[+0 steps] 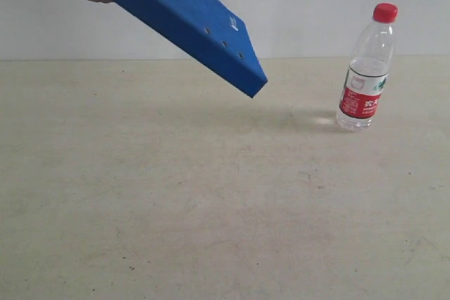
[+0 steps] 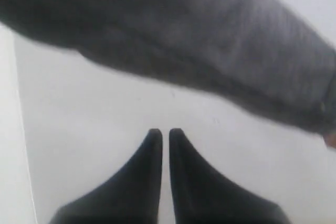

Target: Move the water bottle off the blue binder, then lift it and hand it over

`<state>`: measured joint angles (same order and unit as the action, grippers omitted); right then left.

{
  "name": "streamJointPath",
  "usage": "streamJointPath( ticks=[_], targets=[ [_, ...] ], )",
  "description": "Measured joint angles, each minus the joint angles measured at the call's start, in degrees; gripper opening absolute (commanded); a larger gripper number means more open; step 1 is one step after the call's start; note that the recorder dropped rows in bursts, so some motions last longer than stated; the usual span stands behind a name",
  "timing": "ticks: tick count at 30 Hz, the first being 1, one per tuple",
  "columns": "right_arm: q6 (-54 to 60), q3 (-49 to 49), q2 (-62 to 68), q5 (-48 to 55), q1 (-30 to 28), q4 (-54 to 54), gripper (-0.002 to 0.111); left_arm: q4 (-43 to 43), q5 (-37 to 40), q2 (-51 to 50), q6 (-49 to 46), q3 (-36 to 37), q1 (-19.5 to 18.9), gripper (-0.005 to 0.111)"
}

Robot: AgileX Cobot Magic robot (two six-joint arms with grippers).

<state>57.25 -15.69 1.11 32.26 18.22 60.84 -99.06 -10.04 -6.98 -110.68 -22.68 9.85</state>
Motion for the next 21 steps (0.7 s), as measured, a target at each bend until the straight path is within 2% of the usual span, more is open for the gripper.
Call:
streamJointPath(
  ticks=[4, 7, 11, 18, 21],
  targets=[
    [-0.4, 9.1, 0.0, -17.1, 0.0, 2.7, 0.0, -0.2, -0.7, -5.6, 7.1, 8.7, 0.0, 0.004],
    [-0.9, 14.2, 0.0, -23.8, 0.0, 4.9, 0.0, -0.2, -3.8, -7.6, 12.8, 13.7, 0.0, 0.004],
    [-0.9, 15.3, 0.1, -22.2, 0.0, 3.1, 0.0, -0.6, -5.1, -8.0, 17.5, 18.3, 0.0, 0.004],
    [-1.4, 15.5, 0.1, -19.2, 0.0, 0.9, 0.0, 7.9, 4.6, -8.0, 18.7, 22.4, 0.0, 0.004],
    [-2.9, 15.5, 0.1, -18.4, 0.0, 0.9, 0.0, 8.0, 7.8, -8.0, 19.7, 22.5, 0.0, 0.004]
  ],
)
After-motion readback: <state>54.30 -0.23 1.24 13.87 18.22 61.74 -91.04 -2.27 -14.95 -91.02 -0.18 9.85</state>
